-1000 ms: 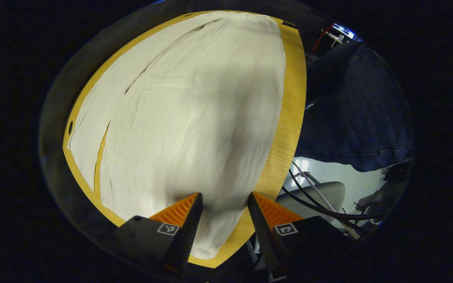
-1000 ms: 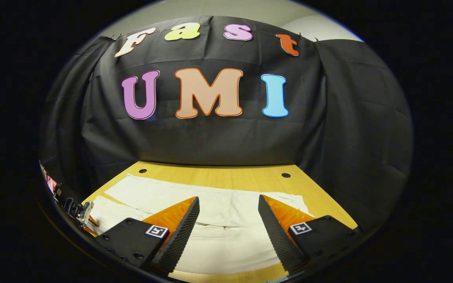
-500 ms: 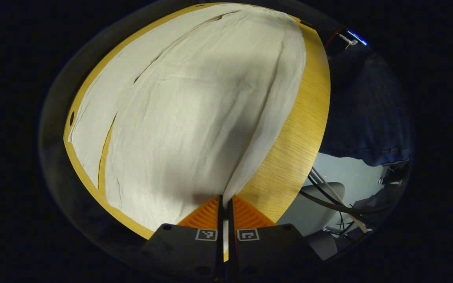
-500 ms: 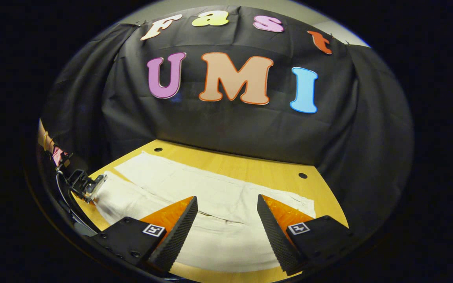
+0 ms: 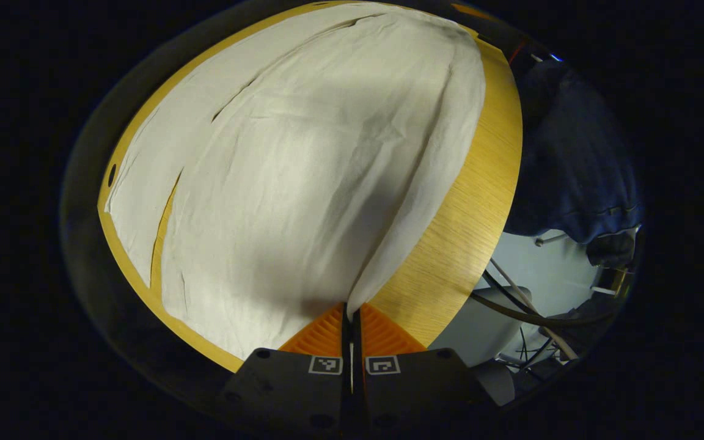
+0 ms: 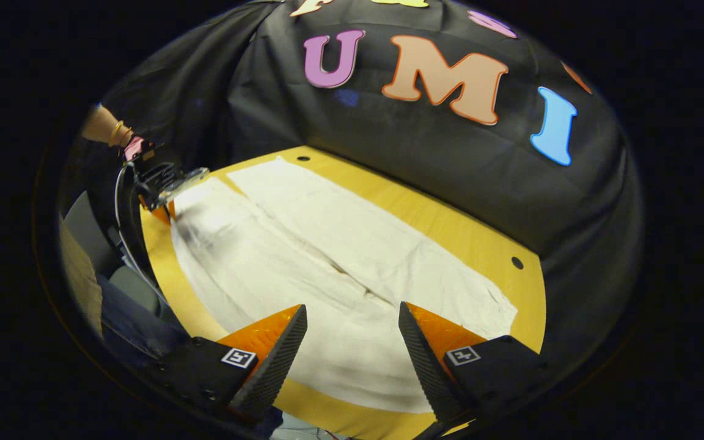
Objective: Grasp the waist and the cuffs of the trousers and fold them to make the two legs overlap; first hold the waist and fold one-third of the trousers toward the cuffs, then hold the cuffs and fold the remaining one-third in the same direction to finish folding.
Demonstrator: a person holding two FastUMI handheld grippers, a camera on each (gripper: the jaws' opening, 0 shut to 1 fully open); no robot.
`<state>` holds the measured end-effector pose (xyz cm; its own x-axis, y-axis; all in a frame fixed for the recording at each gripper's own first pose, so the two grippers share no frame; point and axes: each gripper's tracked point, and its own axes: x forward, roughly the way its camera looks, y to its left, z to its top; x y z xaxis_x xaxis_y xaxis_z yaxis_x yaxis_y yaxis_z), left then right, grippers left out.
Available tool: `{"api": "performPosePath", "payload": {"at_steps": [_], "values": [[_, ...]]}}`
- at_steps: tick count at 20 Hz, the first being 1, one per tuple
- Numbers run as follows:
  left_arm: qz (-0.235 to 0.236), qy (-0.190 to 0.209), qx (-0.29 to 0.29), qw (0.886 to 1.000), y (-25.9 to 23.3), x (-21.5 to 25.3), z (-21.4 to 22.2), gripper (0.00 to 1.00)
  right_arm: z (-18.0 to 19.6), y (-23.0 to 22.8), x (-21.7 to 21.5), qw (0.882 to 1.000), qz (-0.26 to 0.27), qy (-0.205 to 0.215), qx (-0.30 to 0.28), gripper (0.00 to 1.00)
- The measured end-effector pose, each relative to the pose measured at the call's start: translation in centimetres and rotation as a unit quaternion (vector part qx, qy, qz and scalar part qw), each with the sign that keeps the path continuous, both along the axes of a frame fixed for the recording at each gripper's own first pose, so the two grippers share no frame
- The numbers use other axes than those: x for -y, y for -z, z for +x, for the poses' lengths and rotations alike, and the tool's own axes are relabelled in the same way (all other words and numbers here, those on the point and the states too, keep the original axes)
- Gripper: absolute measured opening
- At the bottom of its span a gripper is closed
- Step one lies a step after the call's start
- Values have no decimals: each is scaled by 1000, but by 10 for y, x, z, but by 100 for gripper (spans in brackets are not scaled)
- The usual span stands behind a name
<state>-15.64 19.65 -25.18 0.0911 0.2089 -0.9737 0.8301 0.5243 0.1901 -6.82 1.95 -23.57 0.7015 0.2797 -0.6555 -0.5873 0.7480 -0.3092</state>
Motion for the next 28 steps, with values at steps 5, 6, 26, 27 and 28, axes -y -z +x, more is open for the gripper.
{"api": "performPosePath", "payload": {"at_steps": [5,6,26,27,28], "values": [[5,-8,2,1000,0,0,0,0,-23,48,41,990,-88,-70,-88,98],[6,-11,2,1000,1,0,0,0,-30,57,49,985,-104,-84,-110,96],[31,-1,11,999,2,-1,0,0,-54,126,91,922,-234,-165,-262,95],[31,-1,11,999,3,0,-1,0,-54,128,92,921,-238,-159,-266,97],[30,-2,11,999,2,0,-1,0,-54,128,91,919,-243,-153,-269,96]]}}
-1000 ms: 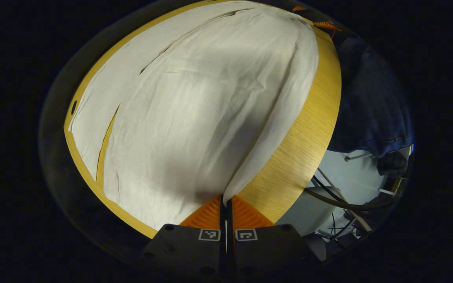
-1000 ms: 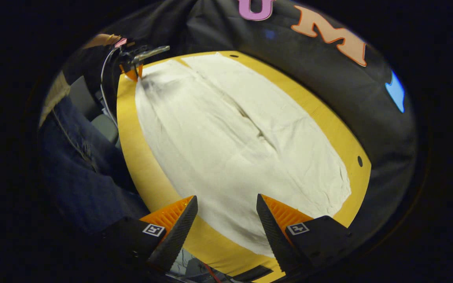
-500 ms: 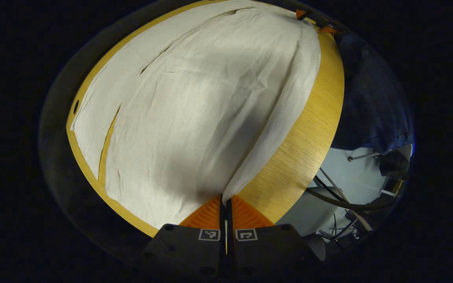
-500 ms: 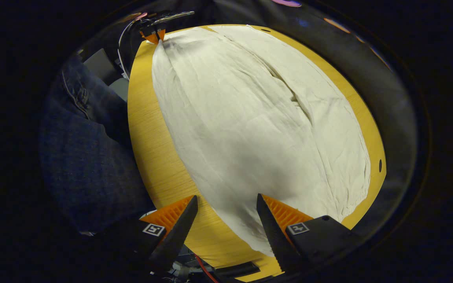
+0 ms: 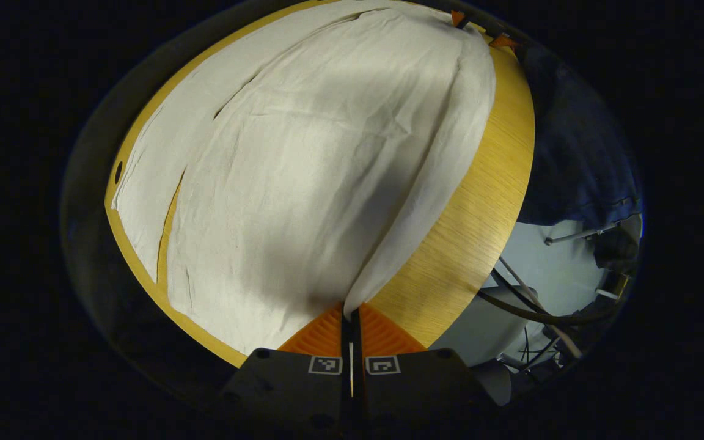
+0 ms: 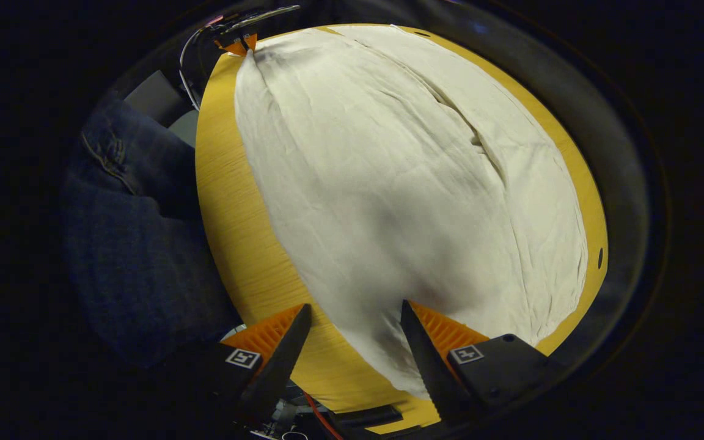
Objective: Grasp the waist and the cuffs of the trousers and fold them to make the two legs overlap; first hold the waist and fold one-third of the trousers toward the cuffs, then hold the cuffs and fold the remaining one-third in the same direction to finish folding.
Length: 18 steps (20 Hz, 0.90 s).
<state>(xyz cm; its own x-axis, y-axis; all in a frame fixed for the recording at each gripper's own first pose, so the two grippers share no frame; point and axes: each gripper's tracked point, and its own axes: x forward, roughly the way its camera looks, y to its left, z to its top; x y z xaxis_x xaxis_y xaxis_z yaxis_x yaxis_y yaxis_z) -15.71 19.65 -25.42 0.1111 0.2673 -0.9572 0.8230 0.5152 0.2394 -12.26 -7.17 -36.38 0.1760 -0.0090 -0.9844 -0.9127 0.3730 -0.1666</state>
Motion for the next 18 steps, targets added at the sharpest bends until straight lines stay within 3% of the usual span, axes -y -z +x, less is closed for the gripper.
{"api": "performPosePath", "payload": {"at_steps": [1,3,4,5,7,8,10,11,12,14,16,18], "values": [[-1,-2,-1,1000,0,1,-1,0,0,-1,0,1000,-6,5,0,96],[-1,-3,-4,1000,0,0,0,0,4,0,1,1000,-12,22,2,84],[-1,-3,-6,1000,1,0,0,0,4,-2,2,1000,-13,28,3,70],[-1,-2,-7,1000,0,1,-1,0,6,-2,2,999,-15,30,7,68],[-3,-4,-10,1000,0,1,-3,0,10,-2,5,999,-20,23,25,41],[-4,-5,-10,1000,0,2,-4,0,11,-4,4,999,-24,13,34,22],[-5,-6,-10,1000,-1,2,-3,0,10,-2,4,999,-29,-3,45,12],[-6,-5,-10,1000,-1,1,-4,0,10,-3,5,998,-30,-3,48,11],[-6,-4,-10,1000,0,0,-3,0,11,-4,6,998,-30,-2,48,5],[-9,-5,-10,1000,1,1,-3,0,12,0,10,999,-30,9,44,7],[-9,-3,-11,1000,0,2,-3,0,12,-2,8,998,-32,26,42,0],[-9,-1,-12,1000,0,0,-3,0,13,-3,7,998,-30,34,48,5]]}}
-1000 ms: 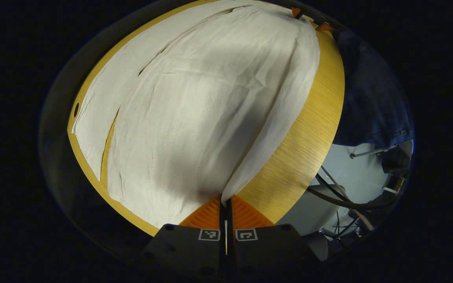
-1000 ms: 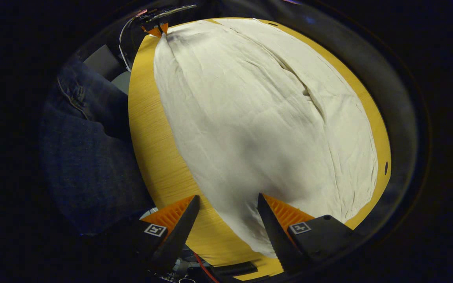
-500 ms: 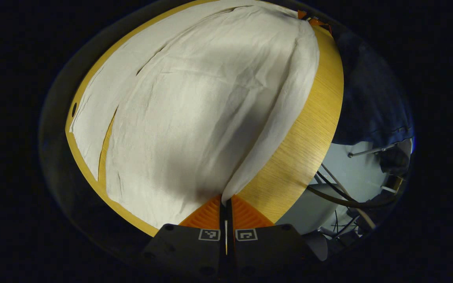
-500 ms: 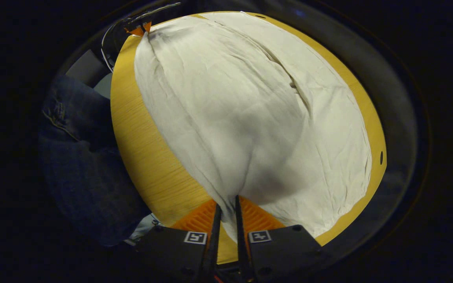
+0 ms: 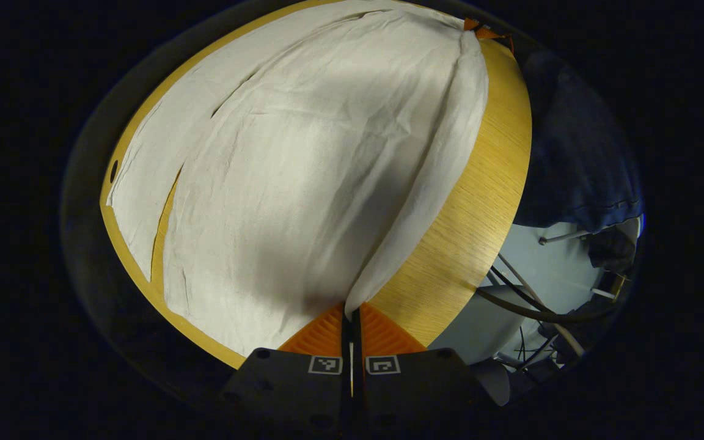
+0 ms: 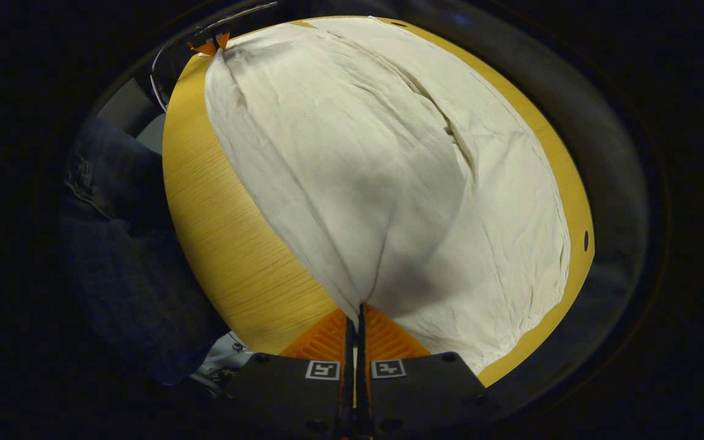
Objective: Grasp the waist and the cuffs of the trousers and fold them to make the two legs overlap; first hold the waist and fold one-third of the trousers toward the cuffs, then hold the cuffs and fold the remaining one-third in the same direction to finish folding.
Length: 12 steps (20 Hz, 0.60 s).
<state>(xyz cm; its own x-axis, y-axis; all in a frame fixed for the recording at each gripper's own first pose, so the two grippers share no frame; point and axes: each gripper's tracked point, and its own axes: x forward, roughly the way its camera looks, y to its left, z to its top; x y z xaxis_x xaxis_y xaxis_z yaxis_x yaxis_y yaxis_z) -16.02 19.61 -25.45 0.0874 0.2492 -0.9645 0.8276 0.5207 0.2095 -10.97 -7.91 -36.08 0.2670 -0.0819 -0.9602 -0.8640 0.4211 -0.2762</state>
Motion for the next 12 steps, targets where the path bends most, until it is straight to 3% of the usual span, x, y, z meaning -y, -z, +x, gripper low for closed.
{"api": "performPosePath", "payload": {"at_steps": [4,6,11,12], "values": [[-4,-7,9,1000,-1,0,1,0,2,-1,1,999,4,27,25,4],[-19,-43,53,997,-2,4,6,0,4,-3,2,997,13,63,48,4],[-77,-155,174,970,-14,25,34,0,11,-20,-1,984,36,130,114,4],[-82,-172,200,961,-21,28,46,0,15,-25,-3,981,42,143,125,0]]}}
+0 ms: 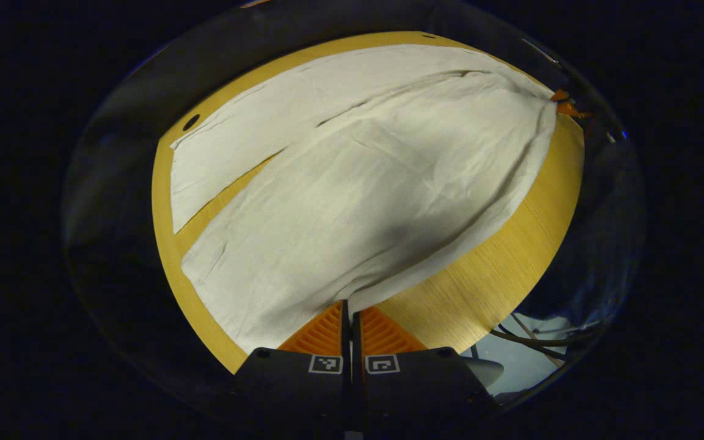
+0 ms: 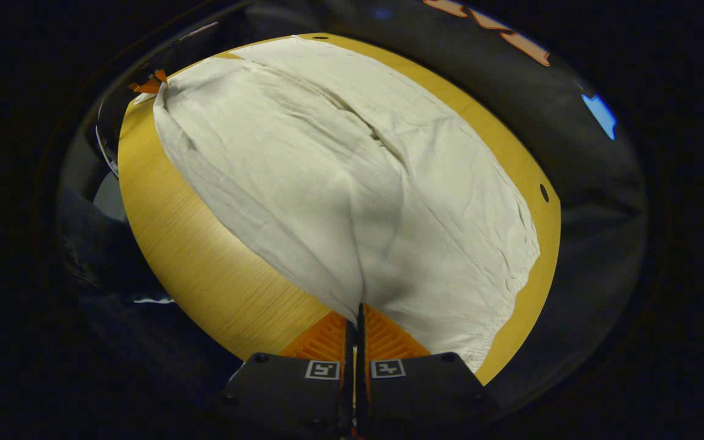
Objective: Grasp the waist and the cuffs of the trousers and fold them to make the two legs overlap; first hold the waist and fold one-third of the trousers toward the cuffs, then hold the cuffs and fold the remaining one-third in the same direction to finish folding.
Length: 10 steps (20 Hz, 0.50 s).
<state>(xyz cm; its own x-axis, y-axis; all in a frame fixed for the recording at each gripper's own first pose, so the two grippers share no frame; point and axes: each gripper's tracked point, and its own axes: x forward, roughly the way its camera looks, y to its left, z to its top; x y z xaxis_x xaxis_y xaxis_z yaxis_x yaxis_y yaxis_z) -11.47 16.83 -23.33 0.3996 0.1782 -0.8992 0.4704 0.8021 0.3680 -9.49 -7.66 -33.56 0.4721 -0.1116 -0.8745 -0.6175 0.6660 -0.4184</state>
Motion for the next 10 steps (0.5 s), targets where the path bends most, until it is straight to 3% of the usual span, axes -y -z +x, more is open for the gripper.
{"api": "performPosePath", "payload": {"at_steps": [4,7,10], "values": [[-18,-66,117,991,-42,16,64,0,30,-32,-9,996,31,53,63,4],[-40,-108,203,972,-79,33,131,0,67,-66,-16,986,64,91,126,0],[-45,-132,264,954,-114,51,201,0,105,-94,-26,971,101,124,177,4]]}}
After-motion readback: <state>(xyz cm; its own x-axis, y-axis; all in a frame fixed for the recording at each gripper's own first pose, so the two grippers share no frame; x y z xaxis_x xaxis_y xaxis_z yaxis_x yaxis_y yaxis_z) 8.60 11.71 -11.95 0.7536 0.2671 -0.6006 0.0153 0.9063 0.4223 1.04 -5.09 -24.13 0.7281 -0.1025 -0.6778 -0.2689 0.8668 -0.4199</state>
